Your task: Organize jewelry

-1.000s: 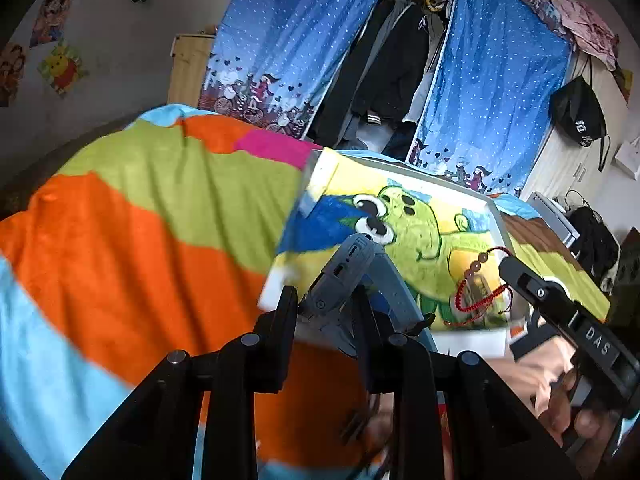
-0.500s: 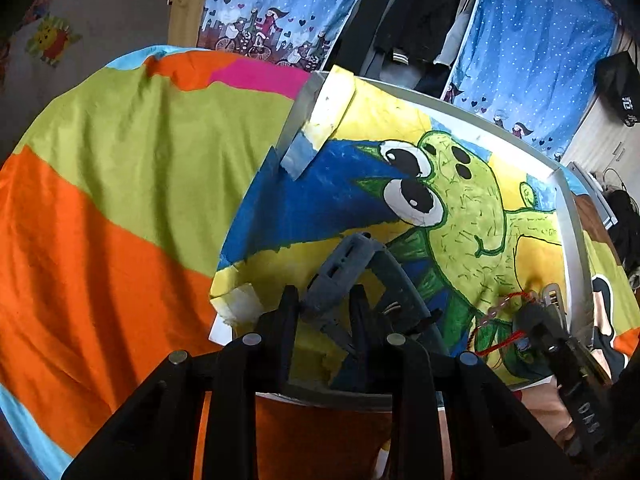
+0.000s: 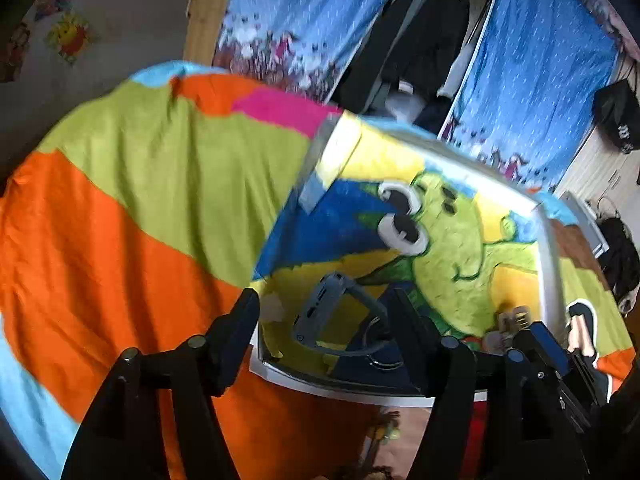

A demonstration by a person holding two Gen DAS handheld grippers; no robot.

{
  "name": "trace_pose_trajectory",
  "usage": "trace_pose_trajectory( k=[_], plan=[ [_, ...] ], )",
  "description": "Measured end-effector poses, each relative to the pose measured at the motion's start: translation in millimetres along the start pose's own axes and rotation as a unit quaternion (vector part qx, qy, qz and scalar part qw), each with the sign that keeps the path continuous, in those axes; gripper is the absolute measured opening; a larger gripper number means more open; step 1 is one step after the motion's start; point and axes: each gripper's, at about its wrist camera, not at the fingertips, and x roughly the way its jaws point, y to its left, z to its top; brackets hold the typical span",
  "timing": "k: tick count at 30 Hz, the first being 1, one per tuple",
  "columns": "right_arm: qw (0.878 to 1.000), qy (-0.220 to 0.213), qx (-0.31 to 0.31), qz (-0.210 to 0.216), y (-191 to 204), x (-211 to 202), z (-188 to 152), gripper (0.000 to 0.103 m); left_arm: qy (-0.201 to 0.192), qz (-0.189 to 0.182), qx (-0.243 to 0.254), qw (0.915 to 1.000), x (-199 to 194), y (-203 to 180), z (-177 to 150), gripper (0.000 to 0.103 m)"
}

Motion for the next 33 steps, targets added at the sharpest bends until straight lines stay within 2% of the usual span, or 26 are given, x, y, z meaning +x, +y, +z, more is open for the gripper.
trace_pose_trajectory(
  k=[1, 3, 5, 6, 7, 9, 14, 19, 25, 30, 33],
  plan=[
    [1.000, -0.008, -0.001, -0.003, 0.5, -6.4, 1.8, 0.044, -0.013, -0.002, 0.000, 0.9999, -11.9, -1.5, -0.3, 0.069],
    [0.999, -0.040, -0.005, -0.010, 1.4, -30.2, 6.0, 0.060, -0.037, -0.005, 0.005, 0.9993, -33.3, -6.4, -2.5, 0.073],
    [0.998, -0.067, -0.003, -0.009, 2.8, -50.9, 9.6, 0.072, -0.066, -0.006, 0.014, 0.9977, -58.7, -12.4, -6.6, 0.094],
    [0.997, -0.082, 0.001, -0.009, 3.0, -63.4, 11.2, 0.078, -0.081, -0.006, 0.017, 0.9965, -70.9, -14.9, -9.1, 0.097],
    [0.996, -0.093, 0.005, -0.007, 3.5, -73.7, 12.8, 0.080, -0.097, -0.007, 0.020, 0.9951, -83.9, -18.7, -11.8, 0.099],
    [0.993, -0.115, 0.012, 0.002, 4.2, -97.4, 14.9, 0.091, -0.121, -0.007, 0.028, 0.9922, -109.6, -25.9, -17.8, 0.099],
    [0.987, -0.159, 0.012, 0.002, 11.4, -148.7, 9.0, 0.103, -0.171, -0.011, 0.052, 0.9837, -167.0, -39.4, -36.4, 0.101],
    [0.981, -0.192, 0.001, -0.002, 23.8, -198.2, -1.3, 0.103, -0.212, -0.011, 0.081, 0.9737, -218.8, -48.6, -66.1, 0.101],
    [0.976, -0.216, -0.010, -0.007, 38.8, -253.9, -25.5, 0.103, -0.237, -0.015, 0.102, 0.9660, -263.9, -53.6, -103.6, 0.101],
    [0.978, -0.208, -0.015, -0.014, 47.3, -284.4, -46.9, 0.103, -0.244, -0.012, 0.113, 0.9631, -293.9, -44.9, -137.3, 0.101],
    [0.980, -0.198, -0.015, -0.020, 53.9, -297.8, -61.5, 0.103, -0.234, -0.005, 0.118, 0.9650, -305.3, -36.9, -158.0, 0.101]
  ],
)
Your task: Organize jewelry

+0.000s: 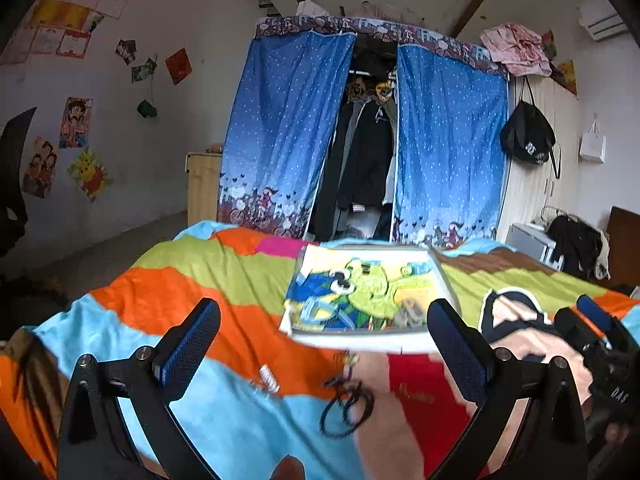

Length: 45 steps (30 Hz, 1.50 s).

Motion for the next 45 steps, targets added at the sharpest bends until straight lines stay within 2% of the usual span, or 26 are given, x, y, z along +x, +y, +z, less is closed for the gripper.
trace_pose_trajectory(
  k=[7, 12, 17, 22, 28, 34, 45],
  plan=[
    [0.999, 0.042, 0.013, 0.002, 17.8, -31.3, -27.3, 0.103, 0.054, 0.010, -0.011, 0.9984, -33.9, 16.4, -42.1, 0.101],
    [0.995, 0.098, 0.002, 0.011, 34.0, -32.8, -49.8, 0.103, 0.095, 0.024, -0.018, 0.9951, -36.2, 23.5, -68.2, 0.101],
    [0.989, 0.144, -0.003, 0.011, 39.3, -25.6, -69.1, 0.103, 0.155, 0.035, -0.015, 0.9873, -24.5, 25.7, -87.8, 0.101],
    [0.982, 0.187, 0.010, 0.005, 34.8, -9.4, -78.0, 0.103, 0.204, 0.025, -0.001, 0.9786, -5.0, 22.5, -96.4, 0.101],
    [0.961, 0.265, 0.073, 0.017, 10.5, 20.2, -89.8, 0.103, 0.266, 0.007, -0.006, 0.9638, 29.0, 29.1, -106.8, 0.101],
    [0.940, 0.317, 0.122, 0.034, -25.3, 59.8, -94.8, 0.103, 0.291, -0.017, -0.014, 0.9565, 66.4, 30.2, -106.8, 0.101],
    [0.924, 0.357, 0.131, 0.039, -66.7, 133.7, -106.1, 0.103, 0.278, -0.082, 0.031, 0.9565, 159.4, 2.8, -108.7, 0.101]
  ],
)
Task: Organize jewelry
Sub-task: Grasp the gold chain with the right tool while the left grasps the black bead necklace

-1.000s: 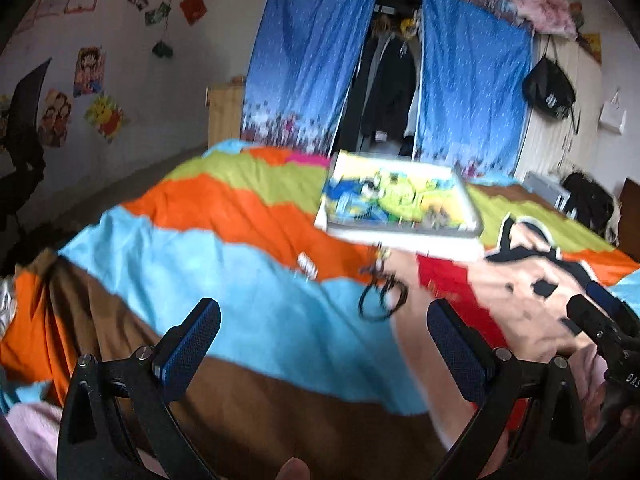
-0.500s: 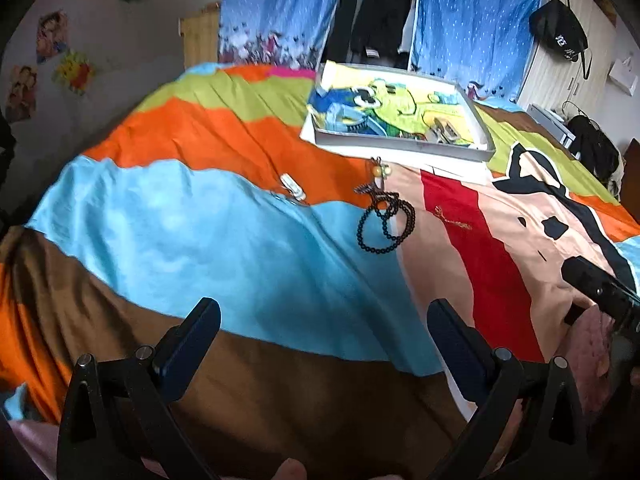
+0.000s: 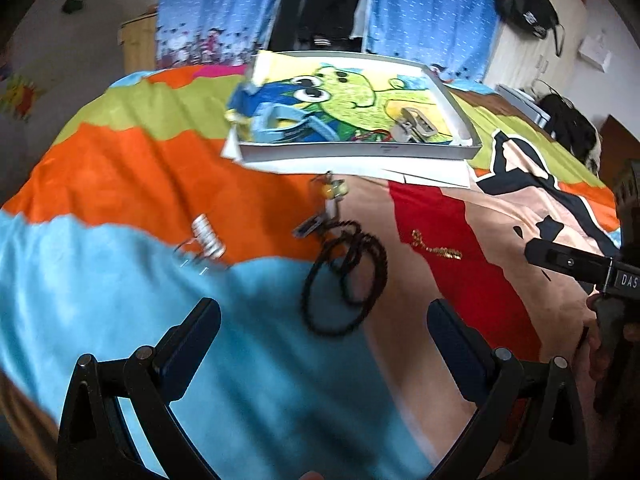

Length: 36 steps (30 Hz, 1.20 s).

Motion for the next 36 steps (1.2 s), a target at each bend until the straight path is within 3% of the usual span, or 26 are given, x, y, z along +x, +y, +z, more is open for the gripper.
trace_pose_trajectory(
  k=[4, 5, 6, 7, 13, 20, 24, 26, 29, 30, 36],
  plan=[
    [1.000, 0.014, -0.019, -0.013, -8.9, 25.7, 13.6, 0.101, 0.005, -0.013, 0.017, 0.9998, 30.5, -0.7, 11.1, 0.101],
    [1.000, 0.018, -0.022, -0.012, -10.5, 32.3, 16.8, 0.097, 0.008, -0.019, 0.019, 0.9996, 37.7, 0.1, 13.1, 0.100],
    [0.999, 0.023, -0.026, -0.011, -12.5, 39.2, 19.3, 0.083, 0.014, -0.028, 0.022, 0.9993, 44.6, 1.3, 14.4, 0.100],
    [0.999, 0.028, -0.029, -0.010, -14.9, 46.9, 21.8, 0.074, 0.020, -0.039, 0.024, 0.9987, 51.0, 2.9, 15.1, 0.097],
    [0.998, 0.053, -0.041, -0.005, -22.8, 84.0, 31.1, 0.055, 0.052, -0.042, 0.011, 0.9977, 80.4, 13.0, 15.1, 0.069],
    [0.993, 0.071, -0.097, -0.015, -4.4, 114.0, 30.1, 0.049, 0.052, -0.026, 0.010, 0.9982, 88.9, 17.4, 18.4, 0.049],
    [0.986, 0.086, -0.133, -0.042, 6.6, 129.4, 22.0, 0.045, 0.057, -0.024, 0.015, 0.9980, 91.0, 14.5, 16.0, 0.036],
    [0.987, 0.091, -0.129, -0.037, 7.0, 130.1, 22.5, 0.037, 0.065, -0.033, 0.015, 0.9972, 93.0, 12.6, 14.8, 0.021],
    [0.988, 0.102, -0.113, -0.021, 2.8, 130.7, 22.8, 0.020, 0.077, -0.046, 0.014, 0.9959, 95.4, 8.5, 12.0, 0.009],
    [0.989, 0.106, -0.104, -0.013, 0.5, 130.3, 22.8, 0.016, 0.079, -0.049, 0.015, 0.9955, 95.0, 6.8, 11.1, 0.008],
    [0.991, 0.120, -0.037, 0.034, -15.4, 120.0, 23.0, 0.015, 0.085, -0.059, 0.003, 0.9947, 83.4, -0.6, 8.9, 0.008]
  ],
)
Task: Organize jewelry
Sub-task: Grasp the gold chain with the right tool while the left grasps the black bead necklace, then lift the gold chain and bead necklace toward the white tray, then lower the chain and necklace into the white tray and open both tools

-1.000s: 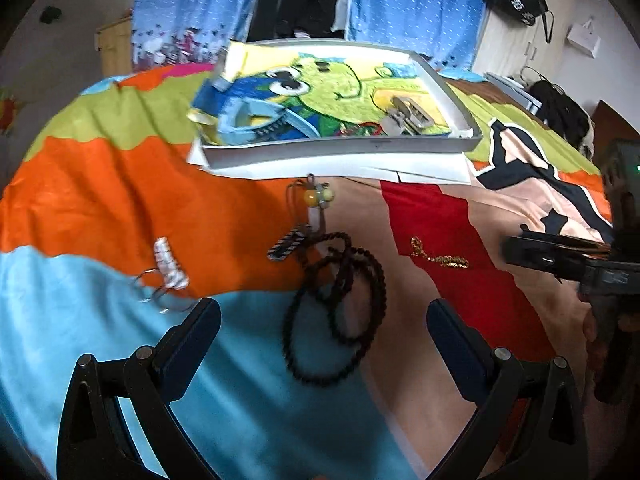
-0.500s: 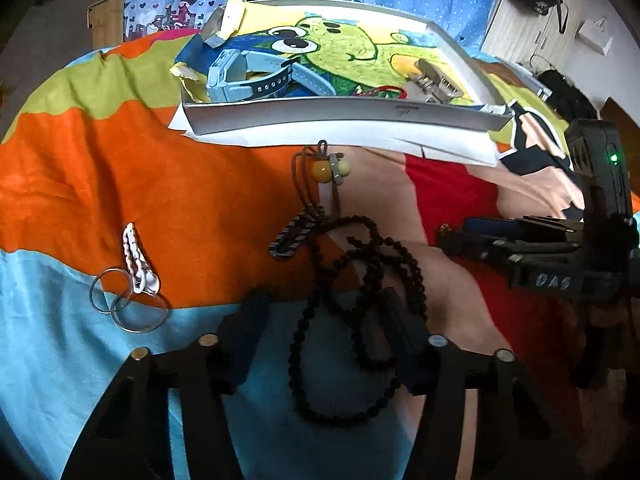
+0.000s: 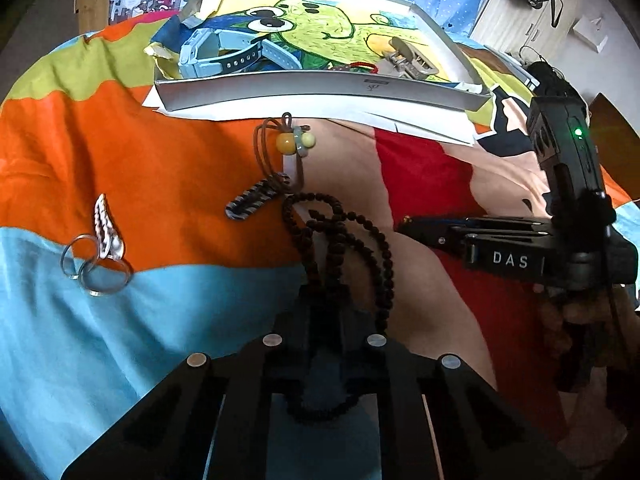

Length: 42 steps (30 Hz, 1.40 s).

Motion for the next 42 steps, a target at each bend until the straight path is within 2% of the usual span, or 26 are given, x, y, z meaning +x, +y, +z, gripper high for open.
trace_pose_trajectory(
  k=[3, 7, 14, 18, 25, 32, 38, 40, 42],
  plan=[
    [0.999, -0.005, 0.034, 0.033, -5.6, -10.7, -4.3, 0.015, -0.012, 0.001, -0.001, 0.9999, -15.3, -8.2, -4.4, 0.008],
    [0.998, -0.029, 0.039, 0.050, -0.2, -30.0, -9.5, 0.014, -0.048, 0.011, 0.003, 0.9988, -42.4, -20.0, -11.3, 0.008],
    [0.991, -0.112, 0.001, 0.077, 33.9, -67.2, -7.9, 0.014, -0.103, 0.034, 0.029, 0.9936, -79.8, -39.2, -10.3, 0.008],
    [0.982, -0.165, -0.017, 0.093, 45.3, -87.6, -3.5, 0.014, -0.127, 0.034, 0.018, 0.9911, -99.0, -40.0, 6.1, 0.008],
    [0.960, -0.263, -0.043, 0.084, 58.8, -111.3, 37.8, 0.014, -0.185, 0.042, 0.016, 0.9816, -133.6, -34.4, 65.1, 0.008],
    [0.941, -0.319, -0.033, 0.104, 45.9, -113.6, 95.7, 0.014, -0.236, 0.034, 0.001, 0.9712, -135.5, -18.2, 147.9, 0.008],
    [0.923, -0.372, -0.001, 0.102, 8.9, -131.6, 133.2, 0.014, -0.251, 0.016, 0.004, 0.9680, -103.3, -11.7, 206.3, 0.008],
    [0.919, -0.386, 0.009, 0.078, -8.2, -135.4, 142.7, 0.014, -0.245, 0.005, 0.000, 0.9696, -81.4, -10.5, 220.7, 0.008],
    [0.921, -0.384, 0.020, 0.057, -23.6, -133.3, 149.3, 0.014, -0.237, -0.003, -0.006, 0.9716, -59.6, -9.7, 232.2, 0.008]
  ],
)
